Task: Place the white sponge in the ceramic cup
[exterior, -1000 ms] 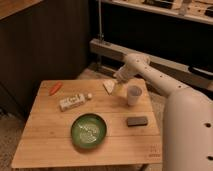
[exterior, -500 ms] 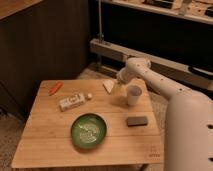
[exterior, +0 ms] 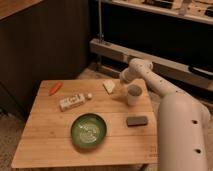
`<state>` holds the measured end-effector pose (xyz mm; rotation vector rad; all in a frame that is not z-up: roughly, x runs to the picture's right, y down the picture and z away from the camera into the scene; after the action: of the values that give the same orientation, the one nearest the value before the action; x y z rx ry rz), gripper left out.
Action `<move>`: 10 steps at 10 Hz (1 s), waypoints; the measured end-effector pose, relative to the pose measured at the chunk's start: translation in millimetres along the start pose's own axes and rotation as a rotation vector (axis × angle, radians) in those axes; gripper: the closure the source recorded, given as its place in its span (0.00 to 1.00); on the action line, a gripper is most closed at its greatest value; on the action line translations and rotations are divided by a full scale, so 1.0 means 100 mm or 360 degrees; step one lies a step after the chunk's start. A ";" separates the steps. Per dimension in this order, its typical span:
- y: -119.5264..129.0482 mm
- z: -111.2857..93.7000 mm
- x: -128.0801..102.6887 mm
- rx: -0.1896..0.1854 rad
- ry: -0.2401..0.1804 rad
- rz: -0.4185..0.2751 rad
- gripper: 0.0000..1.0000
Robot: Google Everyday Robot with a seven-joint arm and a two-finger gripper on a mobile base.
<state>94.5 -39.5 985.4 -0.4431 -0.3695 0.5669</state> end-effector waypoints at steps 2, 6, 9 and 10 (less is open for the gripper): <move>-0.02 0.10 0.05 -0.0067 -0.0073 0.0024 0.20; 0.01 0.15 -0.16 -0.0144 -0.0114 -0.0070 0.20; 0.04 0.21 -0.23 -0.0228 -0.0104 -0.0113 0.20; 0.05 0.23 -0.24 -0.0247 -0.0099 -0.0119 0.20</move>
<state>63.0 -43.2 997.4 -0.5594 -0.4898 0.4814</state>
